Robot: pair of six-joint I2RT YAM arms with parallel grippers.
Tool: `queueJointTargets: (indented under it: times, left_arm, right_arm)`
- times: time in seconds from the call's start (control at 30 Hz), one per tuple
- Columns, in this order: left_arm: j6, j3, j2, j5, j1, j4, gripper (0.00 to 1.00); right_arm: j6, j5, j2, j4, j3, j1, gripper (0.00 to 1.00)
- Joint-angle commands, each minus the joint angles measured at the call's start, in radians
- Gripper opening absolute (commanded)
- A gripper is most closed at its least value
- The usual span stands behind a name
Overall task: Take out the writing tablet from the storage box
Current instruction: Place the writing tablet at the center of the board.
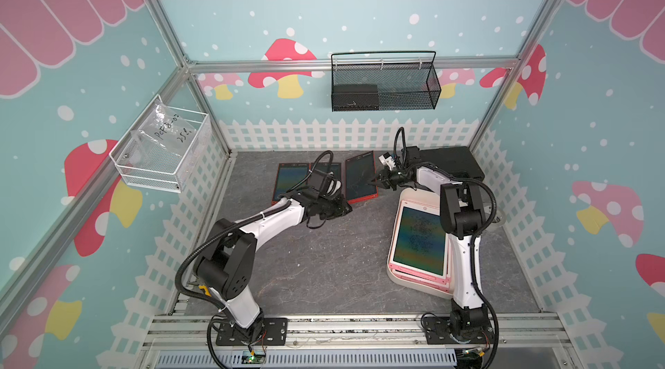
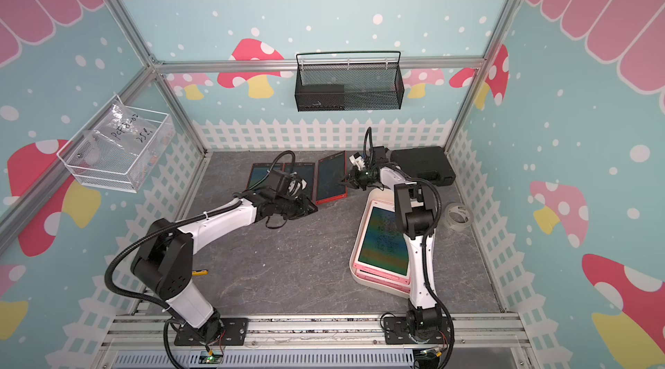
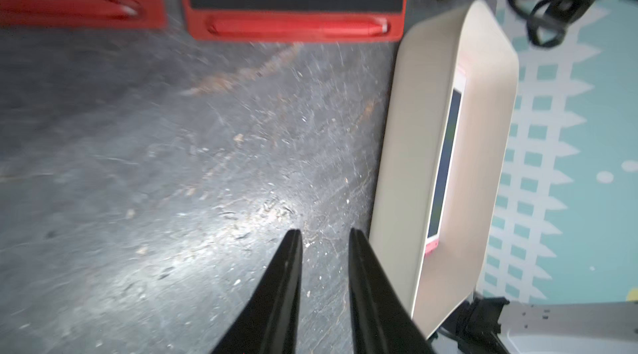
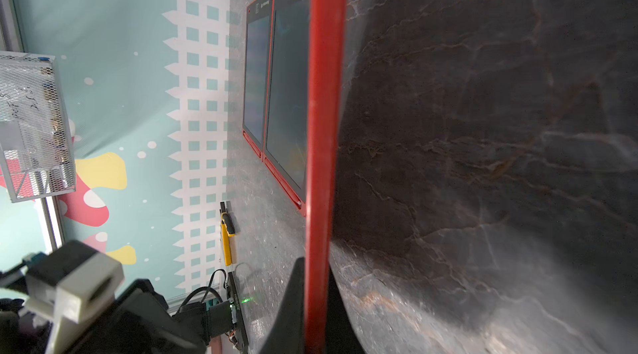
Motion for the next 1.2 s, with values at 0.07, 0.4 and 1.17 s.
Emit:
queueJointTargets:
  times: [0.07,0.4,1.17]
  left_arm:
    - [0.019,-0.057,-0.122,-0.035,0.068,-0.022,0.28]
    - [0.011,-0.109,-0.204,-0.013,0.122,-0.014,0.28]
    - [0.014,-0.147,-0.193,0.024,0.14,0.007,0.28]
  right_arm:
    - [-0.016,-0.003,0.036,-0.001,0.009,0.0,0.07]
    - [0.025,-0.024,0.099,0.015,0.06,-0.004,0.09]
    - [0.047,-0.064,0.167,0.007,0.135,-0.031,0.15]
